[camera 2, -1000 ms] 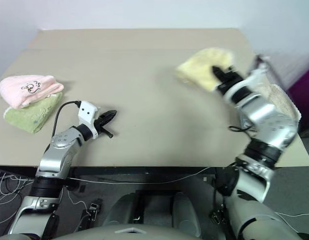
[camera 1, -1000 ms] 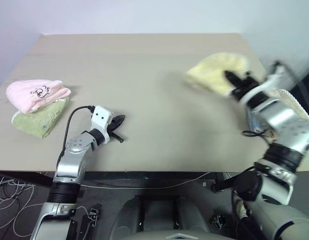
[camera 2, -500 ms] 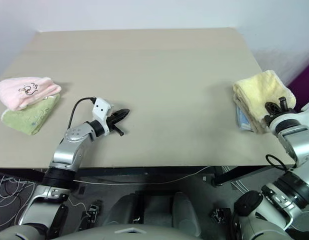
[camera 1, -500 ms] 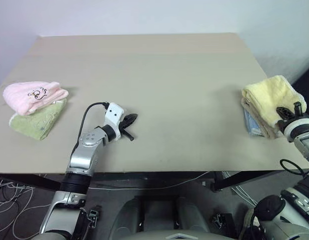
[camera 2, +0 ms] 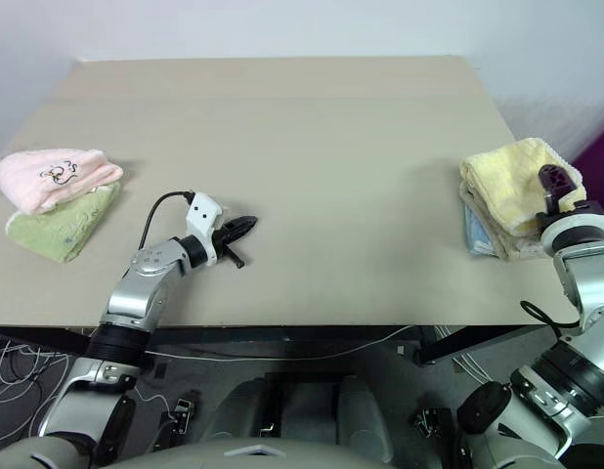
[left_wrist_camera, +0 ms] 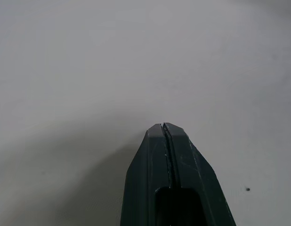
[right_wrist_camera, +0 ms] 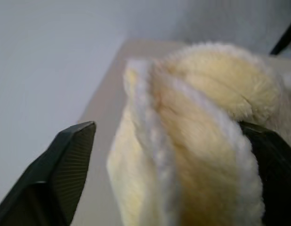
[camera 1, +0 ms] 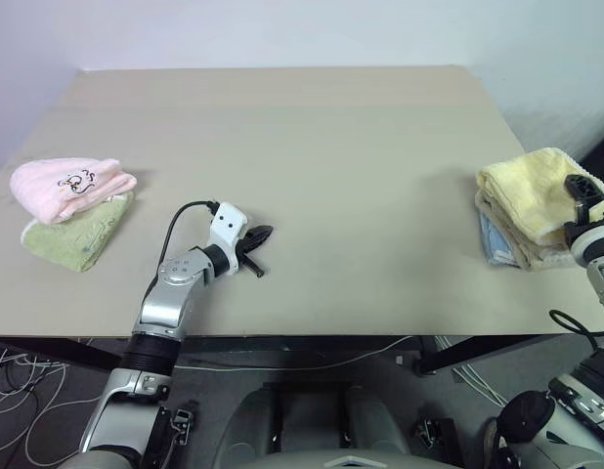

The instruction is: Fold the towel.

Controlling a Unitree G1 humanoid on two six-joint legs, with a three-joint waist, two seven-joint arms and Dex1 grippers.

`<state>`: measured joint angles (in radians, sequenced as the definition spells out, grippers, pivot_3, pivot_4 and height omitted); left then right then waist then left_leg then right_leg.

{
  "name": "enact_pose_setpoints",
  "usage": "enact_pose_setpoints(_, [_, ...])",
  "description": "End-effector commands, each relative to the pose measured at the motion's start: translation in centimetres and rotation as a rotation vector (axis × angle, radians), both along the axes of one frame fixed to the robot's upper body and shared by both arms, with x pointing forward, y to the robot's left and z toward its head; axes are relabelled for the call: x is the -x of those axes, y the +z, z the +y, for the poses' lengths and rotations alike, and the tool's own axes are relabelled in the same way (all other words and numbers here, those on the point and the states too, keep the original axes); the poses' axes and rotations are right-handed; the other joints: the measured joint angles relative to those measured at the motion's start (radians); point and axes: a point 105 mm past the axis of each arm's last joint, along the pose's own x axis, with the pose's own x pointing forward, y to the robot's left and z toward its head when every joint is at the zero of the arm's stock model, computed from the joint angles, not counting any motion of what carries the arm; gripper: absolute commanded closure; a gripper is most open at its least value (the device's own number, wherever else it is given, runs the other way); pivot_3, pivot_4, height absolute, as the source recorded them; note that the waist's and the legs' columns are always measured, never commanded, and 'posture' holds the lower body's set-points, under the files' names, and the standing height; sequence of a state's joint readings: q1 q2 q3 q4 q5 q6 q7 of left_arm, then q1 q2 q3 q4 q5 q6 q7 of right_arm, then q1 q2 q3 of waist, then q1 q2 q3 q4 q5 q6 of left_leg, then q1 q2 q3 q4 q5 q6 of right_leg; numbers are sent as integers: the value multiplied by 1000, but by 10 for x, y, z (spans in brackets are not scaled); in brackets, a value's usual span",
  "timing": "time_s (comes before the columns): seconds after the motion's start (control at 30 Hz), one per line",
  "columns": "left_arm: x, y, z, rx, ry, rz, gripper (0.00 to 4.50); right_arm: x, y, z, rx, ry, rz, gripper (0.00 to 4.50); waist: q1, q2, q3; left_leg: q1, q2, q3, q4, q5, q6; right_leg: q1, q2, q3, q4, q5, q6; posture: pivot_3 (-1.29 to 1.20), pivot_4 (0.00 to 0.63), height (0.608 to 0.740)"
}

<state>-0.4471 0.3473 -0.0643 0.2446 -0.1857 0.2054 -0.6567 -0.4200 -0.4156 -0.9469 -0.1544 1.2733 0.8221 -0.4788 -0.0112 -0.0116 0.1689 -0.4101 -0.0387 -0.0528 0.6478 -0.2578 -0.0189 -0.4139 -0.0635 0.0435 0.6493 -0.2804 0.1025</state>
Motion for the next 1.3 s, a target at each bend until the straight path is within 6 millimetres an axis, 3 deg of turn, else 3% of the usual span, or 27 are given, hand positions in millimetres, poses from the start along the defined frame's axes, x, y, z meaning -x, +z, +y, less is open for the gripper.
enact_pose_setpoints(0.03, [-3,15,-8,-3,-46,-57,4500,16,32,-11,126,-103,-73,23,1,0,0,0,0,0,0,0,0,0,0,0,0,0,0,0,150,740])
enact_pose_setpoints(0.2, [-9,13,-6,-14,-40,-57,4500,11,47,3,315,-85,-70,23,-5,0,0,1,0,0,0,0,0,0,0,0,0,0,0,0,150,740])
enact_pose_setpoints(0.27, [-13,12,-1,-16,-3,-61,4500,-4,56,33,505,10,-69,23,-9,1,0,1,1,0,0,0,0,0,1,1,0,0,0,0,150,740])
enact_pose_setpoints(0.37, [-14,14,11,-17,53,-76,4500,-23,52,87,735,186,-87,23,-10,1,0,2,1,1,0,0,0,0,2,1,0,0,0,0,150,740])
enact_pose_setpoints(0.5, [-12,13,37,-17,172,-90,4500,-41,26,159,872,477,-143,23,-4,0,0,1,1,0,0,0,0,0,1,0,0,0,0,0,150,740])
enact_pose_setpoints(0.7, [2,9,73,-25,301,-91,4500,-52,-18,223,1080,768,-184,23,0,0,0,1,0,-1,1,0,0,1,0,-1,-1,0,0,0,150,740])
enact_pose_setpoints(0.93, [28,2,98,-20,365,-59,4500,-60,-55,251,1189,899,-199,23,-2,0,0,1,0,-2,0,0,0,1,-1,-1,-1,0,0,0,150,740])
enact_pose_setpoints(1.17, [35,3,107,-36,361,-30,4500,-60,-65,262,1179,900,-220,23,-1,0,0,1,0,-2,0,0,-1,0,-1,-1,0,0,0,0,150,740])
enact_pose_setpoints(1.3, [33,9,106,-16,336,-23,3655,-58,-68,268,1166,890,-227,0,-2,0,0,1,0,-3,0,0,-1,0,-2,-1,0,0,0,0,150,740])
